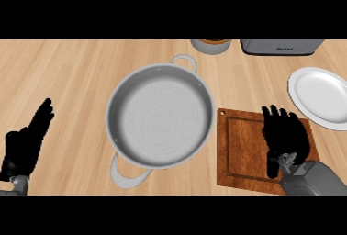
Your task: Pick the sweet potato from the cutting board and place it in the pot
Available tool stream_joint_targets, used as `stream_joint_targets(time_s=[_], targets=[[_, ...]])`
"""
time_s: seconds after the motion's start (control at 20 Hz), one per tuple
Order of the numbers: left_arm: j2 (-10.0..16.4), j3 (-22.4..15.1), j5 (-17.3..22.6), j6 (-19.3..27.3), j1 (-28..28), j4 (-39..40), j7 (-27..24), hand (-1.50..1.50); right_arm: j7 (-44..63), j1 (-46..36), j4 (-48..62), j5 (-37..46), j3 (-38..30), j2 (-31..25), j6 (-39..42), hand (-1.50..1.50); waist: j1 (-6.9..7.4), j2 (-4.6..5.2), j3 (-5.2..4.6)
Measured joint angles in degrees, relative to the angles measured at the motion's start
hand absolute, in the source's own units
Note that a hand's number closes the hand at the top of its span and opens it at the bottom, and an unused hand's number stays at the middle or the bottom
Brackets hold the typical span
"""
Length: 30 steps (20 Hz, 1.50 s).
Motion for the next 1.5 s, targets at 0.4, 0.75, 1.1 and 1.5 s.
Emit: stream_joint_targets(time_s=[0.4, 0.75, 1.1, 1.5], targets=[[-1.77, 1.75, -1.87, -1.05, 1.19, -1.56, 0.64, 0.0, -1.18, -1.83, 6.55, 4.54, -1.69, 3.84, 2.3, -1.5, -0.34, -0.09, 0.01], [-3.14, 3.85, -3.87, -2.96, 0.07, -2.05, 3.1, 0.0, -2.93, -2.99, 13.34, 9.27, -4.31, 6.3, 1.72, -1.5, -0.51, -0.08, 0.03], [-5.5, 6.17, -6.55, -4.99, 0.79, -2.51, 2.87, 0.0, -6.12, -1.37, 16.39, 13.48, -6.95, 7.06, -0.51, -1.5, -0.57, -0.09, 0.03], [-6.96, 8.84, -8.11, -7.48, 1.29, -4.2, 4.18, 0.0, -10.8, -2.49, 20.28, 16.34, -8.52, 7.59, -0.19, 1.5, -0.5, -0.17, -0.04]])
